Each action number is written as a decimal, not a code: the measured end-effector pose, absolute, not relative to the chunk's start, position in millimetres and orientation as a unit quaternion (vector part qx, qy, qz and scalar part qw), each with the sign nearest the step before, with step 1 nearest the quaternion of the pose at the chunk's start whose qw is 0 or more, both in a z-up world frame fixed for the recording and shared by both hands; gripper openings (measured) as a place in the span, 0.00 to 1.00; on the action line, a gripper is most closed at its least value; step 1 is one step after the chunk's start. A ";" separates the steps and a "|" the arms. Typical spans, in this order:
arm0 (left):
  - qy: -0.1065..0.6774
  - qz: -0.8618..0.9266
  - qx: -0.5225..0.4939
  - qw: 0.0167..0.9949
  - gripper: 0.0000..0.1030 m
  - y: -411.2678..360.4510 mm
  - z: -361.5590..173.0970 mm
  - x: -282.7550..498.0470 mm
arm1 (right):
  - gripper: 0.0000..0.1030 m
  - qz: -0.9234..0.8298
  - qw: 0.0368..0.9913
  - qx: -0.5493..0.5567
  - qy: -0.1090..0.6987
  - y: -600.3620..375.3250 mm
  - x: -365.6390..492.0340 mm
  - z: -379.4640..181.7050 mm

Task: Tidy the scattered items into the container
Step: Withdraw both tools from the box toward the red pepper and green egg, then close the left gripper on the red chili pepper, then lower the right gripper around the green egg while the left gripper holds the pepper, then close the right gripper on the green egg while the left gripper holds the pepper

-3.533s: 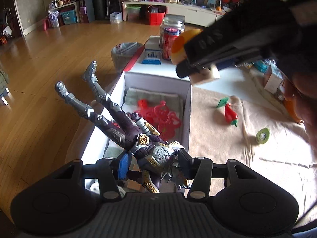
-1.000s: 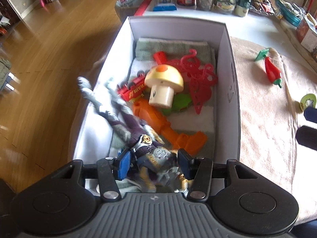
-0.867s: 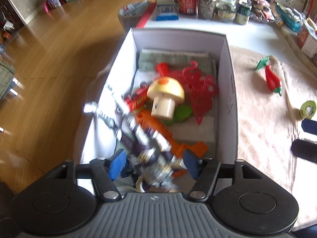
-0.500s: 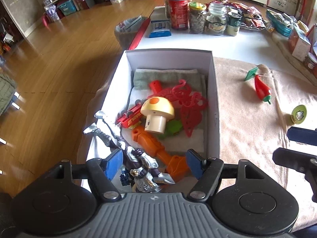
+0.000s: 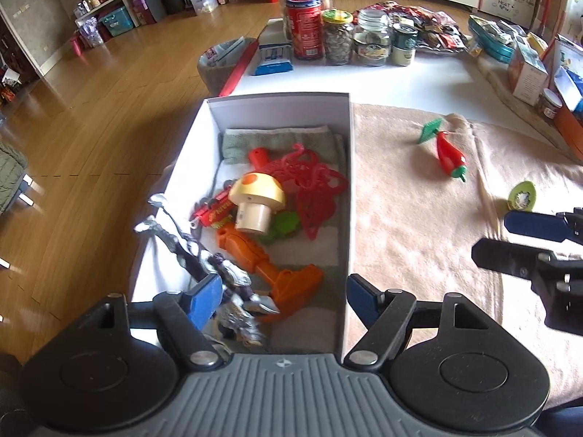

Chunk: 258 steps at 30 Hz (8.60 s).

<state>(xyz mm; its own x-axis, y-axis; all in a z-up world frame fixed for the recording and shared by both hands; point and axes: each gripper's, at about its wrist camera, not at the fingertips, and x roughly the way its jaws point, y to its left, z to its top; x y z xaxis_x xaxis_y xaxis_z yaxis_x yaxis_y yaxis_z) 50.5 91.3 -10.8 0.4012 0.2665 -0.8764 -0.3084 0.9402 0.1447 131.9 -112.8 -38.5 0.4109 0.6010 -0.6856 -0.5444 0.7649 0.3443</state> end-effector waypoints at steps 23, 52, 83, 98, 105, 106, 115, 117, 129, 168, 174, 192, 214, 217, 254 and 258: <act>0.534 0.063 -0.040 0.842 0.74 -34.5 -64.1 198.4 | 0.55 0.176 0.872 0.051 0.453 -258.1 162.1 -57.7; 0.556 0.098 -0.030 0.825 0.74 -40.6 -168.5 353.1 | 0.69 0.184 0.870 0.028 0.457 -257.3 164.9 -57.7; 0.560 0.058 0.026 0.826 0.43 -66.2 -167.6 279.6 | 0.69 0.183 0.865 0.019 0.466 -250.0 165.8 -62.1; 0.526 0.023 0.054 0.849 0.41 -62.3 -121.2 165.3 | 0.69 0.153 0.856 -0.007 0.494 -231.7 173.8 -88.7; 0.516 0.015 0.026 0.856 0.41 -48.8 -119.4 159.5 | 0.69 0.142 0.857 -0.030 0.495 -217.5 176.6 -102.9; 0.517 0.015 0.025 0.856 0.41 -47.7 -121.0 160.0 | 0.69 0.141 0.858 -0.033 0.493 -215.8 177.2 -104.1; 0.520 0.001 0.031 0.854 0.41 -49.4 -123.0 160.7 | 0.69 0.128 0.875 -0.050 0.464 -206.9 191.0 -107.6; 0.520 -0.002 0.031 0.853 0.41 -49.5 -122.6 160.6 | 0.69 0.122 0.873 -0.058 0.468 -205.0 199.8 -112.2; 0.527 -0.001 0.027 0.849 0.41 -47.4 -125.4 163.5 | 0.69 0.124 0.868 -0.061 0.478 -199.5 237.2 -139.8; 0.579 -0.021 -0.111 0.807 0.56 -8.4 -148.5 173.9 | 0.77 0.148 0.793 -0.057 0.588 -243.1 201.9 -157.2; 0.573 -0.008 -0.114 0.811 0.69 -14.4 -151.7 181.7 | 0.78 0.136 0.822 -0.053 0.551 -239.0 215.9 -139.8; 0.561 -0.023 -0.123 0.818 0.41 -11.0 -152.4 171.8 | 0.78 0.123 0.851 -0.034 0.510 -230.7 236.2 -145.8; 0.562 -0.031 -0.089 0.822 0.48 -75.1 -179.8 231.8 | 0.49 0.085 0.828 0.099 0.545 -287.7 235.2 -152.9; 0.561 -0.032 -0.075 0.824 0.48 -78.6 -180.9 232.2 | 0.51 0.082 0.827 0.096 0.548 -288.7 236.8 -155.0; 0.539 0.033 -0.037 0.841 0.28 -33.2 -99.9 177.2 | 0.49 0.129 0.840 0.089 0.519 -265.6 213.6 -118.7; 0.522 0.055 -0.041 0.850 0.28 -19.3 -60.7 155.2 | 0.49 0.151 0.840 0.094 0.513 -250.6 201.5 -111.1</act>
